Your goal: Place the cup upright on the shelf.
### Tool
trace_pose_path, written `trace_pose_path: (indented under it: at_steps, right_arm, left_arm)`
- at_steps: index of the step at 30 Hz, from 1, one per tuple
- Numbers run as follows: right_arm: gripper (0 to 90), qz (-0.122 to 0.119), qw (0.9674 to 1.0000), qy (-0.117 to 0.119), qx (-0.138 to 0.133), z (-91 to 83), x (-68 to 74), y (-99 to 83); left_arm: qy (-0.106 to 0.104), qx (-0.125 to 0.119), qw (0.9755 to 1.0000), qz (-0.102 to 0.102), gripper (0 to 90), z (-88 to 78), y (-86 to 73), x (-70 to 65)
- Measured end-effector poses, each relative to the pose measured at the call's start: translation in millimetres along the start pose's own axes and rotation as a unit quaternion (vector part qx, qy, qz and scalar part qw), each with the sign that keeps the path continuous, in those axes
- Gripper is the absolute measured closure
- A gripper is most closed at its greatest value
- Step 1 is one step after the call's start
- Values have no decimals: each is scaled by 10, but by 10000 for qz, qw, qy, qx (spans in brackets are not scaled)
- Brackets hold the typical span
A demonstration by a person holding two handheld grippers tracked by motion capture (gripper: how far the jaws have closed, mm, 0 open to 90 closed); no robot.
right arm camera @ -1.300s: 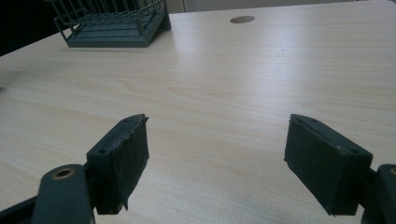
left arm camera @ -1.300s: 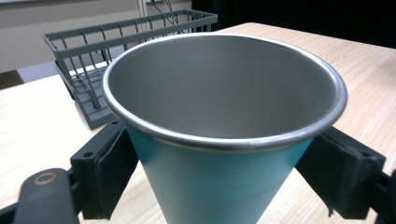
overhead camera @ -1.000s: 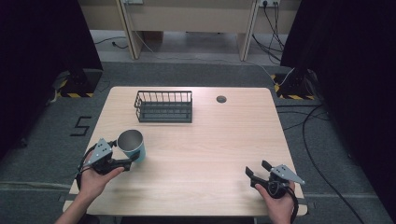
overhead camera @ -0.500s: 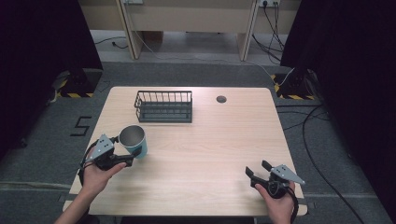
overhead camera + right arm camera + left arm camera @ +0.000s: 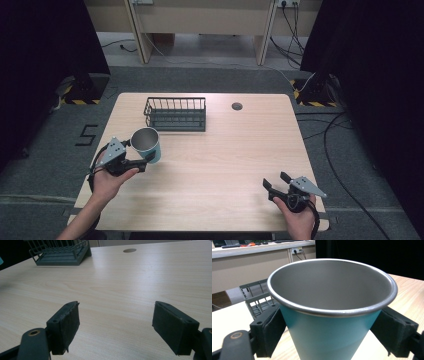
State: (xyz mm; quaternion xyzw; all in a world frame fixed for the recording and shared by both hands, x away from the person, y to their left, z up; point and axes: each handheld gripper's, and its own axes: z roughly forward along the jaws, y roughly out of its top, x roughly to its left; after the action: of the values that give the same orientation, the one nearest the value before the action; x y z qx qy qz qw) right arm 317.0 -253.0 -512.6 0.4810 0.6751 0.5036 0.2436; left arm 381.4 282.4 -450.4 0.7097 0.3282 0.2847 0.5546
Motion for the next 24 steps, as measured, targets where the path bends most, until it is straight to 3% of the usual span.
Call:
trace_pose_path:
  at_steps: [11,24]
  right_arm:
    - [226,18,10000,0,-6,-1,0,0]
    - [226,7,10000,4,-1,1,-1,1]
  left_arm:
    - [-57,-42,10000,60,152,137,106,-31]
    - [-1,-61,10000,49,152,265,206,25]
